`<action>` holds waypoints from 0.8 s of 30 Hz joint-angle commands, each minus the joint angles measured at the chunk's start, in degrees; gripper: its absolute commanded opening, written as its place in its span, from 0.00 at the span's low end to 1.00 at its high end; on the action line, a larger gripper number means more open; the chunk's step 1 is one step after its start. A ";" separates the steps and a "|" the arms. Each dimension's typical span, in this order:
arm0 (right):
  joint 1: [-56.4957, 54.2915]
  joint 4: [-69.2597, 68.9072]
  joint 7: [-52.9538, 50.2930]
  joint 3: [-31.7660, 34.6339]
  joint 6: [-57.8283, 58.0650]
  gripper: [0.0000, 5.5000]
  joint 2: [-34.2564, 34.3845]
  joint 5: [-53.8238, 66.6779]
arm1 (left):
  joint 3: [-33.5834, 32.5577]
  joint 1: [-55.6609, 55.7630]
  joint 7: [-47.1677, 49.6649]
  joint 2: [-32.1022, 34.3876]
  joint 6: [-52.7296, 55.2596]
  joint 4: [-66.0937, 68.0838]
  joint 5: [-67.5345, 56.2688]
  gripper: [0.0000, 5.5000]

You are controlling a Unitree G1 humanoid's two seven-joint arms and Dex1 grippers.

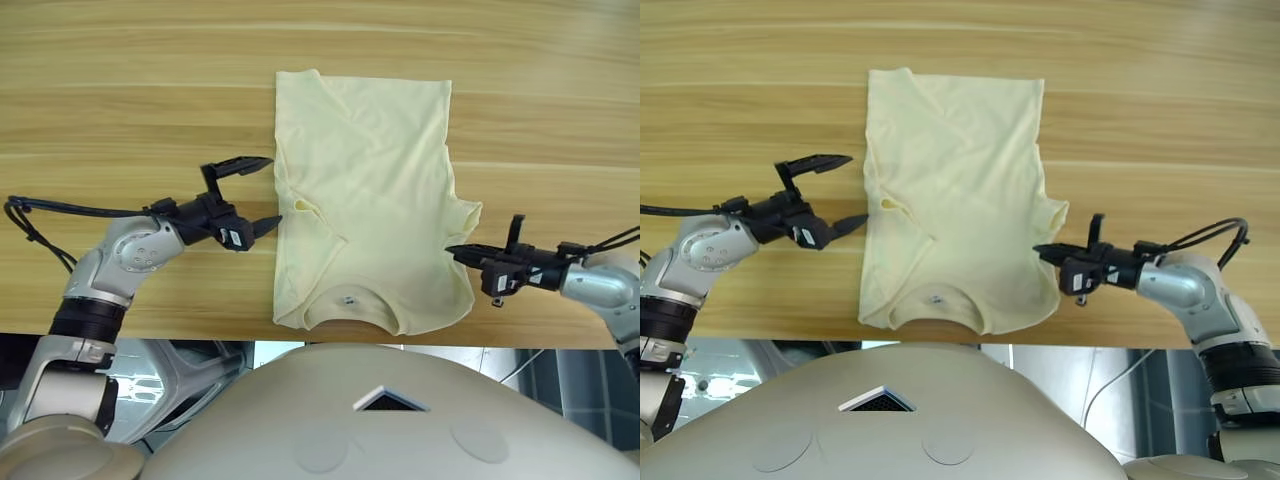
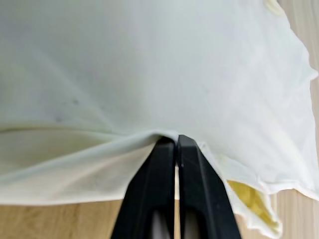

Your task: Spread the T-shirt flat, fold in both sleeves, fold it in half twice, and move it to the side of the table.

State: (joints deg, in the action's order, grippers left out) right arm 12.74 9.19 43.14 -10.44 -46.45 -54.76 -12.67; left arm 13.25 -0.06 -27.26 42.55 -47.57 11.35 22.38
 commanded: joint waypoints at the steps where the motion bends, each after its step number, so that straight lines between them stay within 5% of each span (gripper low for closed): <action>1: -1.35 -2.29 0.62 -0.97 0.97 0.01 -0.06 -1.03 | 0.68 0.47 0.30 -0.12 -0.24 0.30 0.74 0.98; 24: -4.26 -8.70 2.01 -4.68 4.08 0.01 0.71 -3.08 | 1.69 0.06 0.43 -0.39 0.01 -0.35 0.41 0.98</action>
State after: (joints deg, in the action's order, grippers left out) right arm 9.83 1.23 44.71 -14.39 -42.88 -54.52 -15.11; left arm 14.74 -0.15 -27.02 42.11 -47.53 11.33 22.39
